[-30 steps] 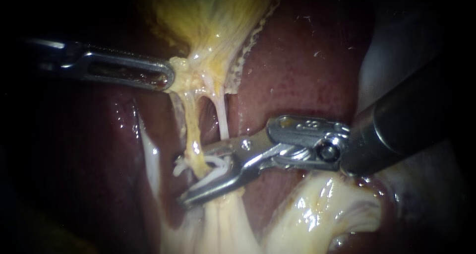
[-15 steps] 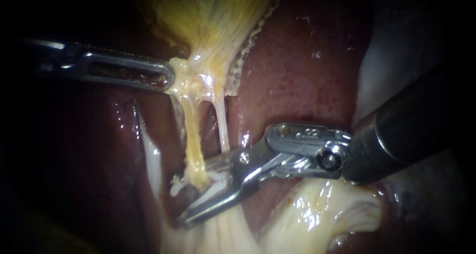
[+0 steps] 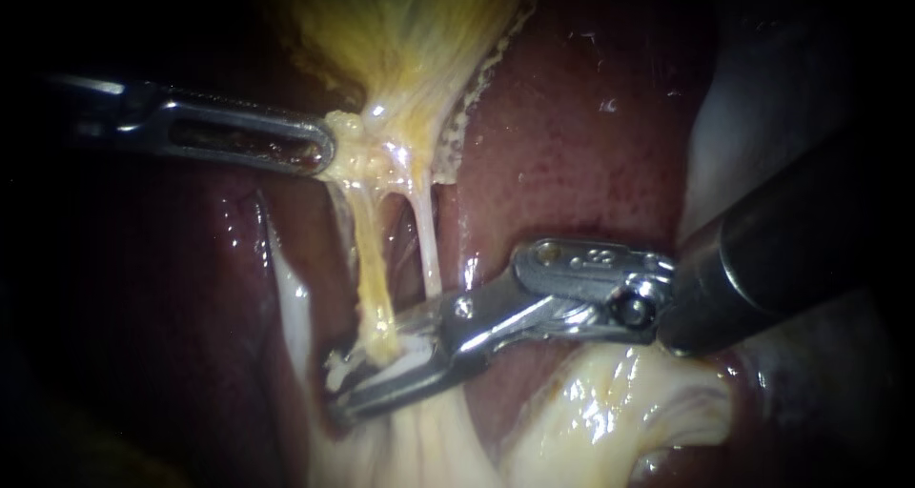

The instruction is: Clipping first clip left tube

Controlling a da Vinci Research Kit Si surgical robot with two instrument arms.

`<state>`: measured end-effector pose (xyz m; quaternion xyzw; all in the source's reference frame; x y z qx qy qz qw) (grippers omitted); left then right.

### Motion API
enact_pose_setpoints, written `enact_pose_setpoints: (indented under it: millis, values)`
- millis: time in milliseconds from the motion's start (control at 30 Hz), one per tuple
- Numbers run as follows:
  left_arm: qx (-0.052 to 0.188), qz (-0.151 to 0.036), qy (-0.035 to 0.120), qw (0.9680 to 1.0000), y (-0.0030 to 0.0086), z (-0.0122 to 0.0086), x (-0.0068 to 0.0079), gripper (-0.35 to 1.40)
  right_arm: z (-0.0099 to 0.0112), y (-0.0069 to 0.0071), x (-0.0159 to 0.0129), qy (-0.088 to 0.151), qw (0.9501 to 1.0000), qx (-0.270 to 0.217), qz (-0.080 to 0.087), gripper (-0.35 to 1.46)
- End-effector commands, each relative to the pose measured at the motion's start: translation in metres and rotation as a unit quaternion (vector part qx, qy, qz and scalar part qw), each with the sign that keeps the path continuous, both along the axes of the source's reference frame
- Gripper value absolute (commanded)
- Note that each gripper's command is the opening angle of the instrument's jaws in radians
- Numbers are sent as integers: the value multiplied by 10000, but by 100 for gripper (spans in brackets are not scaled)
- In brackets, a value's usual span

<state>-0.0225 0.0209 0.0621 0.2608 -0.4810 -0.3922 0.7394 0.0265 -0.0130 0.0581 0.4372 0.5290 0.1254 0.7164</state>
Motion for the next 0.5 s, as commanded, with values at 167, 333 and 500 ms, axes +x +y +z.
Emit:
enact_pose_setpoints:
  millis: [167, 333, 500]
  values:
    - [0, 0, 1, 10000, 0, 0, 0, -35, 6, 7, -2, -151, 9997, -103, 154, -35]
    - [1, 0, 1, 10000, 0, 0, 0, -35, 10, 5, -3, -87, 9998, -172, 85, -35]
    - [1, -1, 1, 10000, 0, 0, 0, -35, 12, 4, -3, -75, 9998, -172, 53, -35]
